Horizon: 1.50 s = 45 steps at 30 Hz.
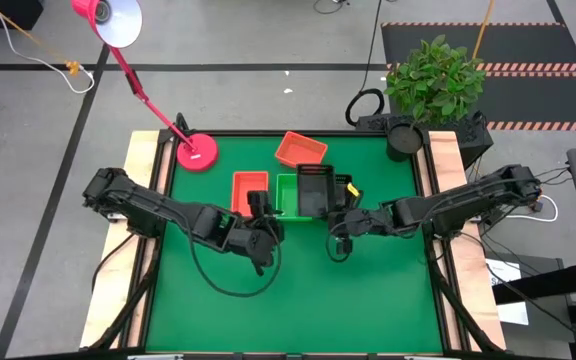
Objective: Stack baskets by color
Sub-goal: Stack the bottom black basket on top of the other top black baskets
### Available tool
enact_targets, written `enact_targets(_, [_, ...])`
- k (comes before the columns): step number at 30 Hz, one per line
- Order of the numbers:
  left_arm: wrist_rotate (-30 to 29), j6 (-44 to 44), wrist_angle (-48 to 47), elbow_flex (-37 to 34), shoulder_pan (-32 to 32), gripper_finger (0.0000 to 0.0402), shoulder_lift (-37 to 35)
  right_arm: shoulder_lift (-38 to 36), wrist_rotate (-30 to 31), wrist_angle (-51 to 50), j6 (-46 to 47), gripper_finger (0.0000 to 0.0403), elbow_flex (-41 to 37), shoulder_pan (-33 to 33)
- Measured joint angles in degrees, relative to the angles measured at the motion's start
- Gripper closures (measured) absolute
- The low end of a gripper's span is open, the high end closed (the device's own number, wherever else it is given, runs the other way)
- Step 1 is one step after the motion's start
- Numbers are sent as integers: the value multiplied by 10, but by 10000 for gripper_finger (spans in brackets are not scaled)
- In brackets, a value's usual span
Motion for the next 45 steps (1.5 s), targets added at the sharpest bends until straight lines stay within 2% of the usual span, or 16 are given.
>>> enact_targets(5, [-42,-48,-75,-1,1,204,-7,-26,0,-63,27,396,-1,0])
enact_targets(11, [-56,-64,-89,-38,14,241,-5,-45,-2,-53,28,396,-47,0])
enact_targets(17, [-54,-64,-82,-60,31,263,-6,-62,-16,-2,19,396,-107,0])
enact_targets(29, [-33,-51,-50,-61,37,266,-6,-75,-18,14,23,395,-156,-40])
enact_targets(33, [-27,-50,-48,-61,37,266,-6,-74,-24,52,21,392,-176,-50])
enact_targets(36, [-26,-49,-48,-61,38,266,-6,-74,-51,75,9,392,-181,-56])
enact_targets(45, [-26,-49,-48,-61,38,266,-6,-74,-50,74,8,392,-181,-57])
